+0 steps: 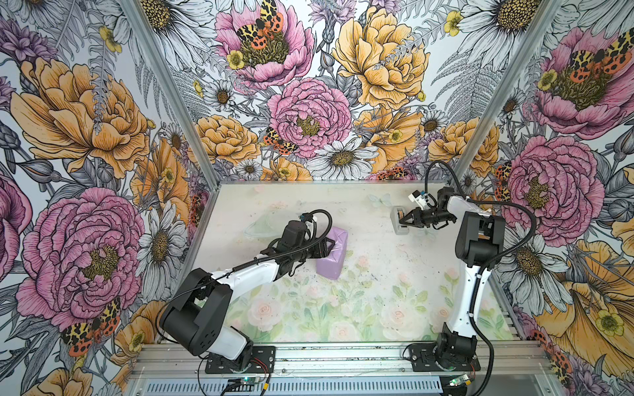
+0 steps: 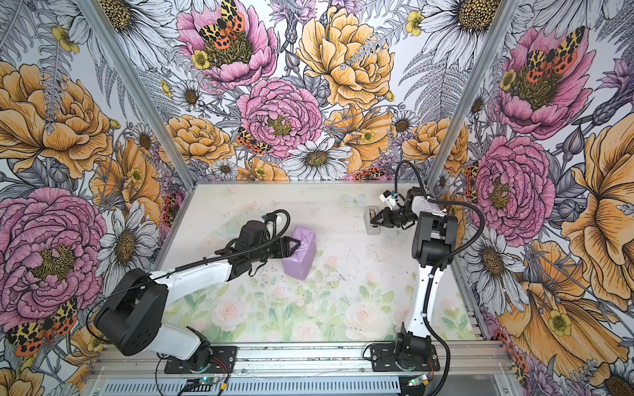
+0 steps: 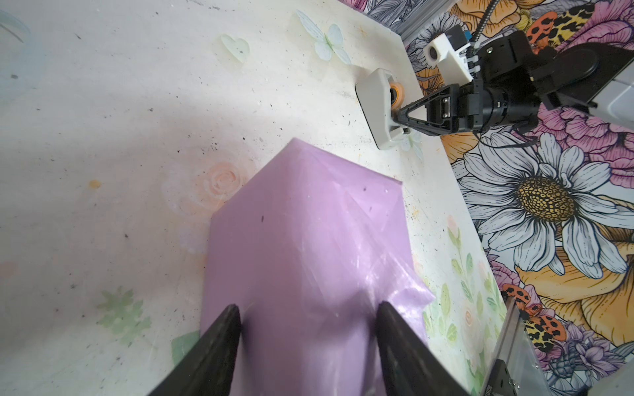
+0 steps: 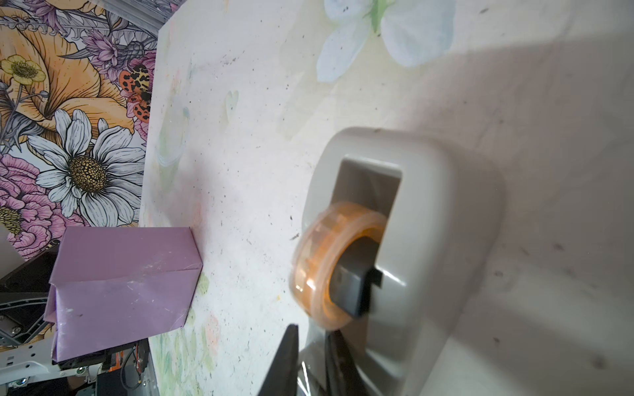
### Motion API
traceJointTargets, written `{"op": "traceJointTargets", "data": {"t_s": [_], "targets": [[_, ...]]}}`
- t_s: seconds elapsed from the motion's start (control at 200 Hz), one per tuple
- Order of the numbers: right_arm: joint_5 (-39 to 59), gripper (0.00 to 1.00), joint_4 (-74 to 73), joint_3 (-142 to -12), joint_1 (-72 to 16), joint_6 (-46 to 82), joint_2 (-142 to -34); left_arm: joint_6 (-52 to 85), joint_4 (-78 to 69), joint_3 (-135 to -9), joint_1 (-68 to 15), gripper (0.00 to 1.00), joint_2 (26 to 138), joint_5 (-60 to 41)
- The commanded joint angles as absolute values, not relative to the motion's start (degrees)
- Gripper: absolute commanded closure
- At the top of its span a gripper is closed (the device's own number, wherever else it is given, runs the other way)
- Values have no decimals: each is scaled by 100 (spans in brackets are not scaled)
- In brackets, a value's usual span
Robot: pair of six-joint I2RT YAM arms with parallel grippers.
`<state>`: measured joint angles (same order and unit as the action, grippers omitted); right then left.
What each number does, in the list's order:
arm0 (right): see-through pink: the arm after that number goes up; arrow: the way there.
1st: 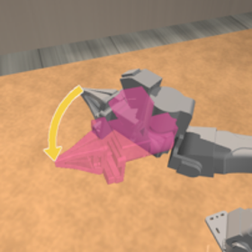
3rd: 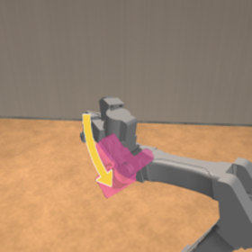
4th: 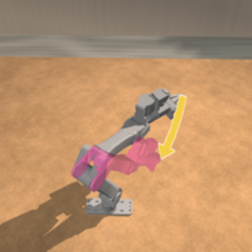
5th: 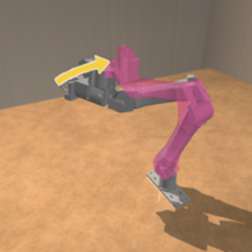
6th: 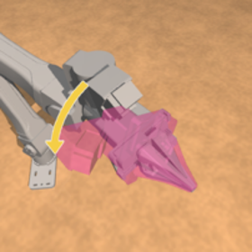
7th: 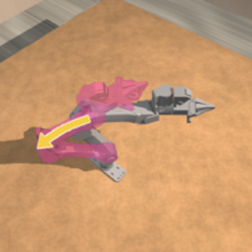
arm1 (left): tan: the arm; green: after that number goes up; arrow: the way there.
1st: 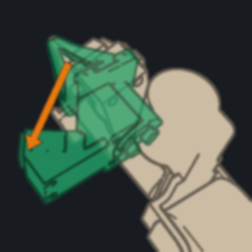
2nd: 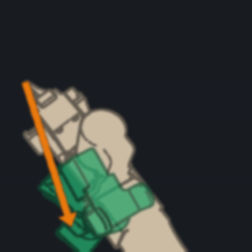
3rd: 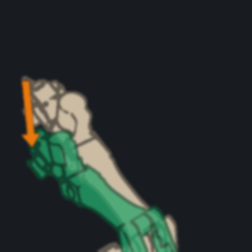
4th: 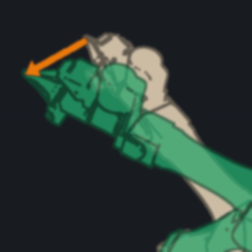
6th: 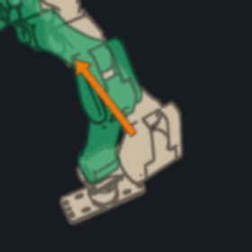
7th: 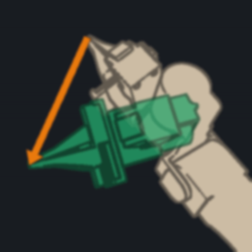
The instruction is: Wrap the gift box in paper
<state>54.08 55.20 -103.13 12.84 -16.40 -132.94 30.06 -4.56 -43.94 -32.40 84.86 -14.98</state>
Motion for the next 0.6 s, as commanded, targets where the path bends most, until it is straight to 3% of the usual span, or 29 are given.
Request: {"op": "traceJointTargets", "data": {"t_s": [0.0,0.37,0.54,0.595], "targets": [[5623,83,5823,-10431,1193,-1735,-13469,2830,176,-4324,-3292,36,8618,-1334],[5556,89,5810,-10521,1221,-1631,-13514,2821,188,-4306,-3284,36,8597,-1324],[5466,84,5810,-10591,1252,-1560,-13502,2820,185,-4300,-3291,36,8604,-1319],[5469,89,5810,-10611,1257,-1547,-13504,2821,184,-4307,-3288,36,8604,-1325]]}}
